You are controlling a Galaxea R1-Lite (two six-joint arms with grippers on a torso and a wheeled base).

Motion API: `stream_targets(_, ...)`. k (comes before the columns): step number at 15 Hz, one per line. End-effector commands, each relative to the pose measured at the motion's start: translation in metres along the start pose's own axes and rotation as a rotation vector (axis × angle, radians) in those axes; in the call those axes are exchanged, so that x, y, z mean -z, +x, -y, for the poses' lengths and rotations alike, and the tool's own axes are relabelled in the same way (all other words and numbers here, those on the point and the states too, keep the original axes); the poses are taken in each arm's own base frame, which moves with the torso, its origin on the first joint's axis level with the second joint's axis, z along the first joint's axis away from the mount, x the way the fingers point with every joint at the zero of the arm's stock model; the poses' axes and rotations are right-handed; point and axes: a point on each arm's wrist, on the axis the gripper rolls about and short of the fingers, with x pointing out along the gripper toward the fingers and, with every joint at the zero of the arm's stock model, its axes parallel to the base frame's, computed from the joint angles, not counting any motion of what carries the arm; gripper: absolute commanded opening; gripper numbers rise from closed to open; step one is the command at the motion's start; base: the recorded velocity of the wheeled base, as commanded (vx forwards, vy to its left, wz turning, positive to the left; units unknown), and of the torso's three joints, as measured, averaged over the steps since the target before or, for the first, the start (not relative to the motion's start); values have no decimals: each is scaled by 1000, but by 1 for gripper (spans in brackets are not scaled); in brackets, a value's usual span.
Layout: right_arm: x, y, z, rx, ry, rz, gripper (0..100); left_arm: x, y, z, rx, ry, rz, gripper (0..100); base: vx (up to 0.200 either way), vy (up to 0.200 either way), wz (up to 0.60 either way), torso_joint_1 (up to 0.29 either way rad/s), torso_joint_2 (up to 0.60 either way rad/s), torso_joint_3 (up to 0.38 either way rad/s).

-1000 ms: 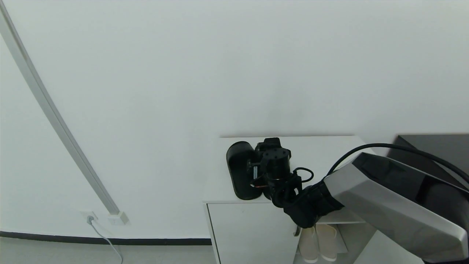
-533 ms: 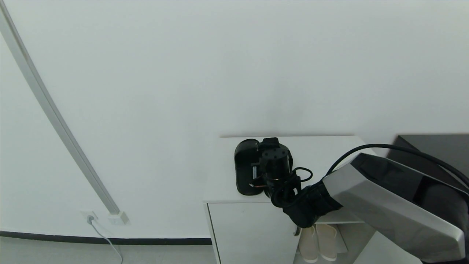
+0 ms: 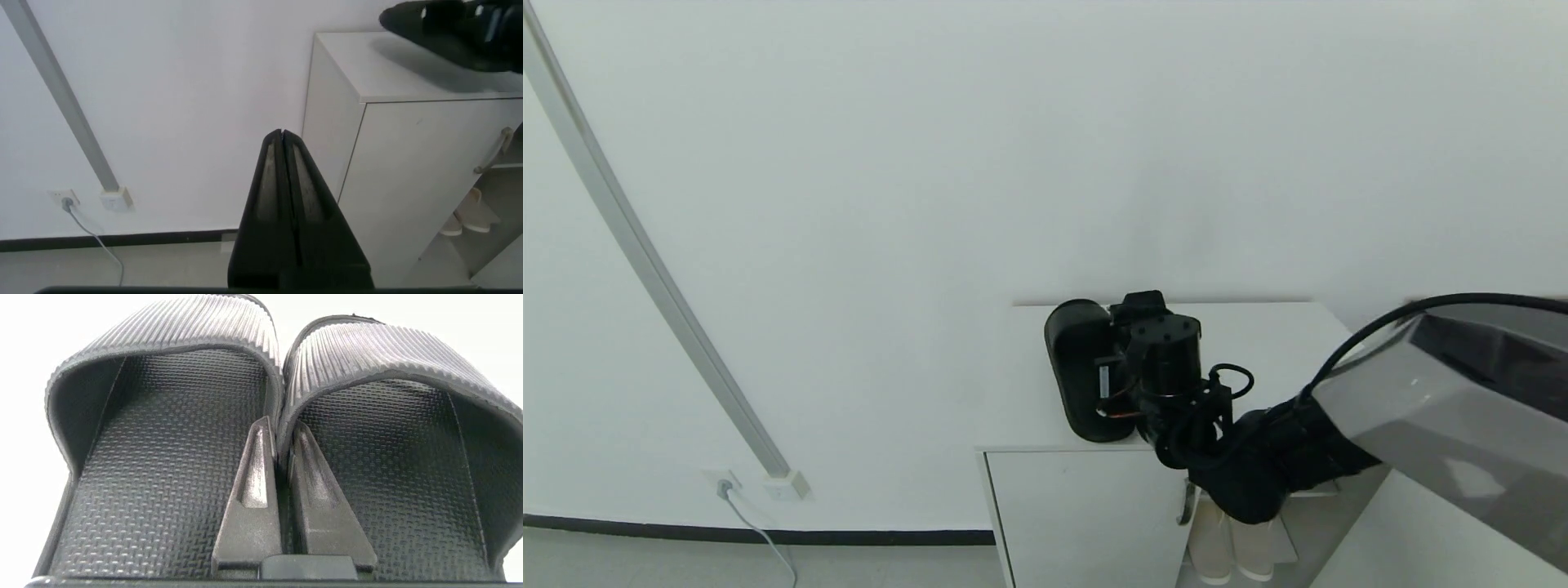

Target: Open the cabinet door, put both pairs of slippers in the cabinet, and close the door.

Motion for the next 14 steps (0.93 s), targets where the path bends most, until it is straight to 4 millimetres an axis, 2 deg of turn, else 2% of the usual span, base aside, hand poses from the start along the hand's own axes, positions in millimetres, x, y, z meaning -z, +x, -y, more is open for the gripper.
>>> stream_targets(1, -55, -90, 21, -78, 21, 63, 0, 0, 0, 0, 0, 0, 0, 0, 0, 0, 0, 0, 0, 0)
stream_targets(3, -66, -151, 46, -124, 1, 68, 0, 0, 0, 0, 0, 0, 0, 0, 0, 0, 0, 0, 0, 0)
stream_targets(4, -65, -161, 51, -130, -5, 60, 0, 0, 0, 0, 0, 0, 0, 0, 0, 0, 0, 0, 0, 0)
stream_targets(5, -56, -176, 65, -126, -31, 19, 0, 0, 0, 0, 0, 0, 0, 0, 0, 0, 0, 0, 0, 0)
stream_targets(10, -48, -179, 69, -122, -45, -4, 0, 0, 0, 0, 0, 0, 0, 0, 0, 0, 0, 0, 0, 0)
stream_targets(12, -45, -156, 74, -82, -40, -27, 0, 0, 0, 0, -1, 2, 1, 0, 0, 0, 0, 0, 0, 0)
stream_targets(14, -42, -150, 72, -89, -10, -43, 0, 0, 0, 0, -3, 0, 0, 0, 0, 0, 0, 0, 0, 0)
